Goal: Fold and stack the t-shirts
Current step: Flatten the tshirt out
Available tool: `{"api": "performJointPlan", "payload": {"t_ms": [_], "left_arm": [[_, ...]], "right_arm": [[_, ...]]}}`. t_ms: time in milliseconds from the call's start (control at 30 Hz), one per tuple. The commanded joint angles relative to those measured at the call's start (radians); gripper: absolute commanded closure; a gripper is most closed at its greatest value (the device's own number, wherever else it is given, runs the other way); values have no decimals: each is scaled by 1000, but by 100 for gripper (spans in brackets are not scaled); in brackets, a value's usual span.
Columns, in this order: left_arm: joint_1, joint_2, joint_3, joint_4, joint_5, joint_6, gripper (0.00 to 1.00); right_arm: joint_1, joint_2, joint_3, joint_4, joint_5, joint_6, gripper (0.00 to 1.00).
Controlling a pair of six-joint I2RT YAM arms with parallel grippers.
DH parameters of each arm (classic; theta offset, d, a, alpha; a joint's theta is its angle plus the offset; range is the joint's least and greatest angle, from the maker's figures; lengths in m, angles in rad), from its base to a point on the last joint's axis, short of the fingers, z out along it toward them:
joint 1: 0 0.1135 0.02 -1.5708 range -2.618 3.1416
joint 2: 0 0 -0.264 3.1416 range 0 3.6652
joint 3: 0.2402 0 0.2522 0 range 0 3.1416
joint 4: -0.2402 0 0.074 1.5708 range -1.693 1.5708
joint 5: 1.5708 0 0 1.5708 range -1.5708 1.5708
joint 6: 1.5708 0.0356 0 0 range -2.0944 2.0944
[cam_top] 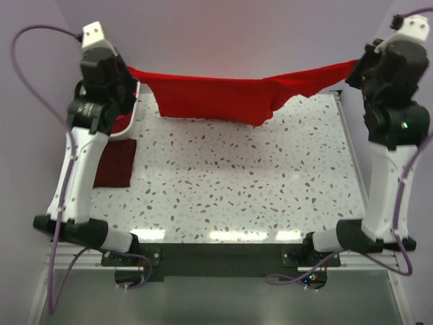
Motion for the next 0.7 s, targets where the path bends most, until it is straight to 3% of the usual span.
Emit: {"api": "performJointPlan", "payload": {"t_ms": [0,67,267,467,667], "left_arm": [[3,-283,-30,50,51,1,100],[3,-367,-70,81,91,7,100],[5,-531,-4,49,180,42,100],[5,-484,141,3,230,76,100],[3,-388,41,57,245,102,100]], "right_arm": [[2,-215,-98,4,114,-74,100],[2,-348,-127,46,133,-109,100],[2,-490,-63,90,157,-215,100],[2,-479,-6,170,187,-341,100],[3,-403,-61,222,161,-376,100]]}}
